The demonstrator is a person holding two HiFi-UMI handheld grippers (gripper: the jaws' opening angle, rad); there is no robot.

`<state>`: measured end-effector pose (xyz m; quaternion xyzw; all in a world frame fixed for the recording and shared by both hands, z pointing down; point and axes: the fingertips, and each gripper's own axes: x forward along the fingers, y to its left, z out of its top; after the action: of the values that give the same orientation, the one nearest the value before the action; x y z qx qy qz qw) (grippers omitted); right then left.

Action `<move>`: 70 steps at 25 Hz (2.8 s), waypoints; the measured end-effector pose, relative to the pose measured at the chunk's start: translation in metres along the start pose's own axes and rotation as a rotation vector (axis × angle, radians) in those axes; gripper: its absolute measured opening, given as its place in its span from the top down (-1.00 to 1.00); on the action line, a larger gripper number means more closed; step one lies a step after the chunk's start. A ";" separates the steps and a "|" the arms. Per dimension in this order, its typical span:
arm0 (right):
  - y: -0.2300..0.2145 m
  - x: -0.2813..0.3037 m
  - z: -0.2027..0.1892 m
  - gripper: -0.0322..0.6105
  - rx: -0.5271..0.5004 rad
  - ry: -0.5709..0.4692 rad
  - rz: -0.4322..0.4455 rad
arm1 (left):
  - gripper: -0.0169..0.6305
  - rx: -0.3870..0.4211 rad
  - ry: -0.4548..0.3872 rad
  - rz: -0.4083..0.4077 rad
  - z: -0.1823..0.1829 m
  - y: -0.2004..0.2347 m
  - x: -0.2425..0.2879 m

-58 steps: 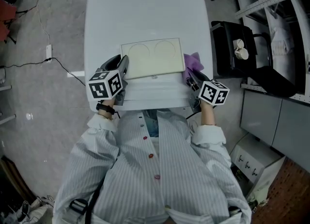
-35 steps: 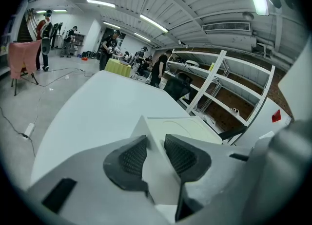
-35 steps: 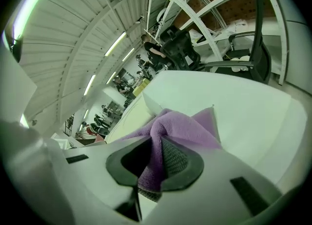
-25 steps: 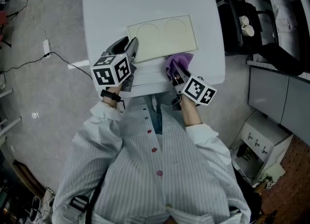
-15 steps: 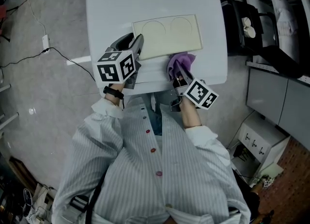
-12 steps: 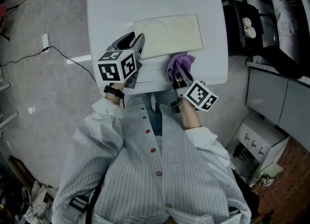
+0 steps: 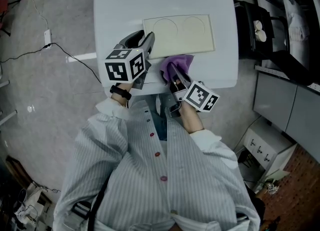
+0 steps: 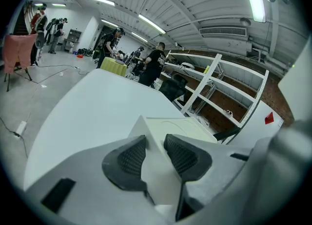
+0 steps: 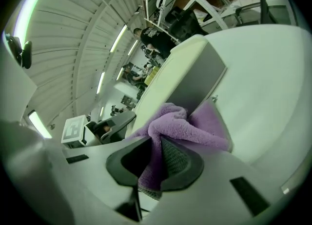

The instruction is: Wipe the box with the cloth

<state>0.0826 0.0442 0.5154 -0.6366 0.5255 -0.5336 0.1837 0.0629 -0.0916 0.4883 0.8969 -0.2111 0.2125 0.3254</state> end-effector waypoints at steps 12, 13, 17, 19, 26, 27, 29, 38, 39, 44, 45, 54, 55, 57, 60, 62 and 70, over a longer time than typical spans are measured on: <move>0.027 0.032 -0.046 0.72 -0.044 0.222 0.113 | 0.57 -0.002 0.007 -0.029 -0.001 -0.003 -0.001; 0.030 0.034 -0.051 0.72 -0.050 0.252 0.127 | 0.57 0.000 0.009 -0.031 -0.001 -0.003 -0.001; 0.036 0.039 -0.062 0.72 -0.088 0.337 0.166 | 0.57 0.006 0.008 -0.033 0.000 -0.002 -0.001; 0.037 0.035 -0.061 0.72 -0.112 0.354 0.178 | 0.57 0.008 0.006 -0.032 0.000 -0.001 -0.001; 0.047 -0.019 -0.021 0.72 -0.342 0.380 0.246 | 0.57 0.014 0.000 -0.017 -0.003 -0.005 -0.010; 0.053 -0.028 -0.007 0.72 -0.375 0.368 0.263 | 0.57 0.010 -0.004 -0.014 -0.003 -0.008 -0.013; 0.070 -0.039 0.030 0.72 -0.453 0.349 0.300 | 0.57 -0.004 -0.016 -0.006 0.001 -0.013 -0.018; 0.170 -0.012 0.108 0.72 -0.925 0.371 0.488 | 0.57 -0.019 -0.020 -0.038 -0.026 -0.056 -0.053; 0.180 0.001 0.109 0.72 -0.982 0.408 0.515 | 0.57 -0.021 -0.020 -0.038 -0.025 -0.060 -0.051; 0.211 0.055 0.058 0.72 -1.266 0.731 0.654 | 0.57 -0.019 -0.035 -0.031 -0.029 -0.082 -0.043; 0.210 0.062 0.041 0.72 -1.320 0.817 0.672 | 0.57 -0.018 -0.038 -0.027 -0.030 -0.084 -0.041; 0.149 0.087 -0.075 0.72 -1.642 1.567 0.714 | 0.57 -0.046 -0.090 0.008 -0.036 -0.089 -0.028; 0.139 0.088 -0.081 0.72 -1.675 1.635 0.700 | 0.57 -0.050 -0.096 0.010 -0.036 -0.088 -0.026; 0.119 0.089 -0.090 0.72 -1.748 1.759 0.665 | 0.57 -0.071 -0.087 0.018 -0.042 -0.085 -0.025; 0.093 0.089 -0.099 0.72 -1.837 1.923 0.601 | 0.57 -0.095 -0.092 0.025 -0.045 -0.080 -0.024; 0.080 0.085 -0.102 0.72 -1.870 2.028 0.567 | 0.57 -0.106 -0.098 0.033 -0.045 -0.077 -0.023; 0.044 0.075 -0.103 0.72 -1.966 2.325 0.458 | 0.57 -0.129 -0.111 0.066 -0.044 -0.064 -0.016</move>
<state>-0.0376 -0.0040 0.5541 0.3438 0.5901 -0.1343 -0.7180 0.0719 -0.0130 0.4791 0.8771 -0.2713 0.1590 0.3630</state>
